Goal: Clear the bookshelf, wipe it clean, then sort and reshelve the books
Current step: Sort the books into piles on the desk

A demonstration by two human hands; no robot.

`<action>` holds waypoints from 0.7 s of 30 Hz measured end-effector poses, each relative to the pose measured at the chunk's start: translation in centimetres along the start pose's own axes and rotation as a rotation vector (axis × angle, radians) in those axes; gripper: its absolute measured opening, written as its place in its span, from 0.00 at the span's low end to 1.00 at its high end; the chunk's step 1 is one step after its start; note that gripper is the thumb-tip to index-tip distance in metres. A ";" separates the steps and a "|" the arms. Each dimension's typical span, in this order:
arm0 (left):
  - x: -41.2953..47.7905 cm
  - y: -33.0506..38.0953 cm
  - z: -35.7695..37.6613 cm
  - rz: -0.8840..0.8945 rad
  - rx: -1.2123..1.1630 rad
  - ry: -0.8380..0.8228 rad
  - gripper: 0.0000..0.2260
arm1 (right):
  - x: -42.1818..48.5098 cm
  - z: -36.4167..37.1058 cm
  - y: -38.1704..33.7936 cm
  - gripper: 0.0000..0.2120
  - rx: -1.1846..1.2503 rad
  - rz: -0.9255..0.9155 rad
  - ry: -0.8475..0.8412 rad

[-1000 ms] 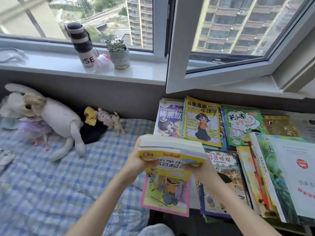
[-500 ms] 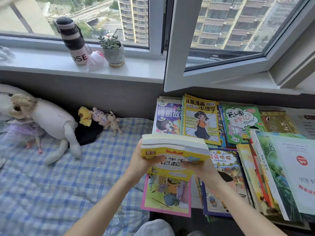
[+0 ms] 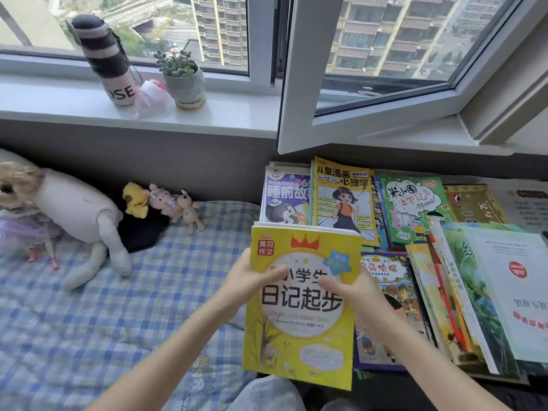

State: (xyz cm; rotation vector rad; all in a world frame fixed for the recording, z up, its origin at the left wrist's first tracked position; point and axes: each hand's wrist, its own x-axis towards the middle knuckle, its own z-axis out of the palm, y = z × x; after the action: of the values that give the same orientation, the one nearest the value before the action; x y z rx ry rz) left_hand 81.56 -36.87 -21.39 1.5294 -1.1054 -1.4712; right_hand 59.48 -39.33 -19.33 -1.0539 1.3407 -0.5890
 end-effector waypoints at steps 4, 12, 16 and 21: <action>1.0 -3.2 0.1 -0.174 0.168 0.106 0.19 | 1.8 2.3 1.0 0.17 -0.130 0.135 0.036; 3.2 -8.0 1.0 -0.416 0.714 0.187 0.34 | 4.1 5.0 2.7 0.29 -1.013 0.163 0.240; 3.2 -7.2 0.9 -0.430 0.412 0.013 0.22 | 4.3 4.8 3.4 0.38 -1.126 0.191 0.154; 3.5 -7.0 0.5 -0.536 -0.065 0.027 0.12 | 5.0 5.3 3.7 0.44 -0.453 0.465 0.135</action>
State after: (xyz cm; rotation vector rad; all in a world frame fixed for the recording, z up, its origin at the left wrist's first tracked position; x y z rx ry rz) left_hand 81.63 -37.53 -29.20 1.8831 -0.6435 -1.8039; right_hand 64.66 -40.46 -25.51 -1.0164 1.8198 -0.0037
